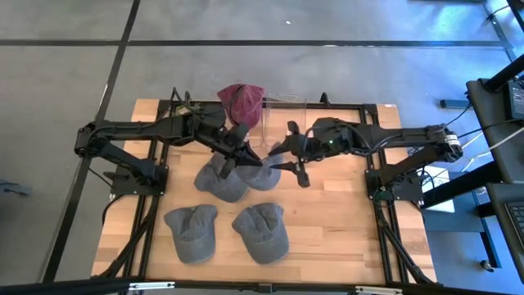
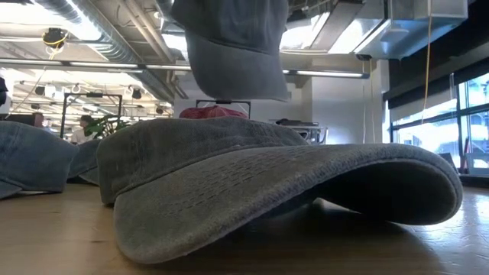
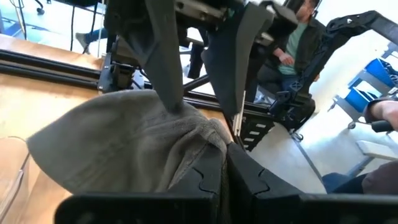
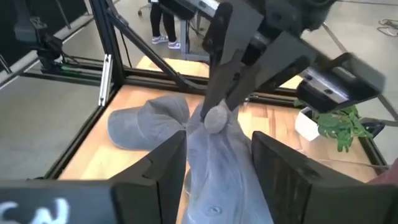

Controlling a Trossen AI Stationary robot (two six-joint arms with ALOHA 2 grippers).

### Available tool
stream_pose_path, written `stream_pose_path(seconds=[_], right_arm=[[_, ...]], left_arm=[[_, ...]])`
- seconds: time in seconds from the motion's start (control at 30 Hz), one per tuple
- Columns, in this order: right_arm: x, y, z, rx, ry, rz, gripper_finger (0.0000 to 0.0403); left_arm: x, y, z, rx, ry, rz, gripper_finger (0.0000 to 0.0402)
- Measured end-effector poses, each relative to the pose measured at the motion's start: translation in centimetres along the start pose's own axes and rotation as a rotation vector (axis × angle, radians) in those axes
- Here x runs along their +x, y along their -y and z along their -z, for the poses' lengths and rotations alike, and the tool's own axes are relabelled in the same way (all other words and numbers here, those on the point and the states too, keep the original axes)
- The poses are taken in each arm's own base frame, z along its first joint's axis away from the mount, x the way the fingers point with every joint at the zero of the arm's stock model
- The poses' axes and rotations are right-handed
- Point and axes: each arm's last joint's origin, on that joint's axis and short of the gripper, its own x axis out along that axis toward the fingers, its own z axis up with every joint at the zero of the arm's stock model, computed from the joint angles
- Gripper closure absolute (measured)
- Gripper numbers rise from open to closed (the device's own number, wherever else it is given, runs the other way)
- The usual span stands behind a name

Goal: Pick & Place hat
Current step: Put the gray cap into the right transparent bin

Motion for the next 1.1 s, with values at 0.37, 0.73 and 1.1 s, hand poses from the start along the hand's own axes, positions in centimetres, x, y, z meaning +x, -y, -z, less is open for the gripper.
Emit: stream_pose_path(seconds=[0.37, 0.73, 1.1], right_arm=[[1.0, 0.1, 0.5, 0.029, -0.028, -0.001, 0.0329], [0.5, 0.2, 0.3, 0.057, -0.023, 0.038, 0.0395], [-4.0, 2.9, 0.0, 0.012, -0.067, 0.411, 0.0396]], left_arm=[[0.0, 0.1, -0.2, 0.008, 0.011, 0.020, 0.0388], [-0.5, 0.1, -0.7, 0.038, 0.065, -0.026, 0.0357], [-8.0, 1.4, -2.5, 0.121, 0.204, -0.126, 0.0257]])
